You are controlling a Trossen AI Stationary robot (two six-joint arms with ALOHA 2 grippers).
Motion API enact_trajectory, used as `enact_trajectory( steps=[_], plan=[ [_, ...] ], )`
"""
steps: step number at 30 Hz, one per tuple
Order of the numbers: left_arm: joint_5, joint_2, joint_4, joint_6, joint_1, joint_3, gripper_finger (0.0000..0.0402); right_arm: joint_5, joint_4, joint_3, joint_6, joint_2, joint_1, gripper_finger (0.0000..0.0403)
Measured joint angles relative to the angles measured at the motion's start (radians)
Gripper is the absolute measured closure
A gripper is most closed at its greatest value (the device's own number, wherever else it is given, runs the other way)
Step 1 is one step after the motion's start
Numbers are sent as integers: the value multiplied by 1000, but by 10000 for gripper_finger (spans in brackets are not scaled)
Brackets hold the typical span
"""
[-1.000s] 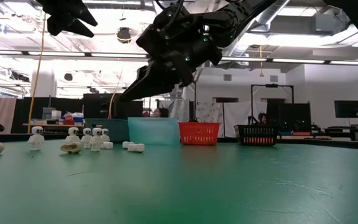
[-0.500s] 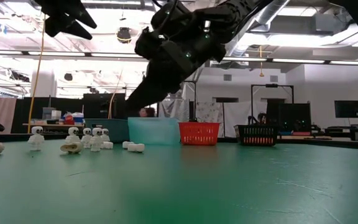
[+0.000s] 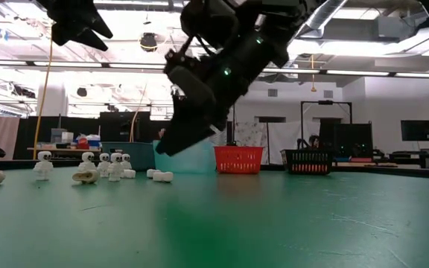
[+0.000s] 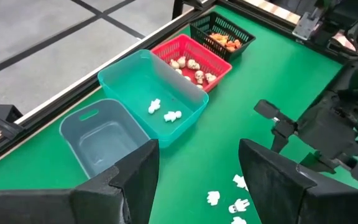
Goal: Sort Halloween decoration
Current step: Put the white skeleton toy into the light blue bin
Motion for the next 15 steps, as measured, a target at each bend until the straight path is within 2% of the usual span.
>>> enact_trajectory(
  steps=[6, 15],
  plan=[
    [0, 0, -1, 27, 0, 0, 191, 134, 93, -47, 102, 0, 53, 234],
    [-1, 0, -2, 38, 0, 0, 191, 303, 108, -51, 165, 0, 109, 234]
  ],
)
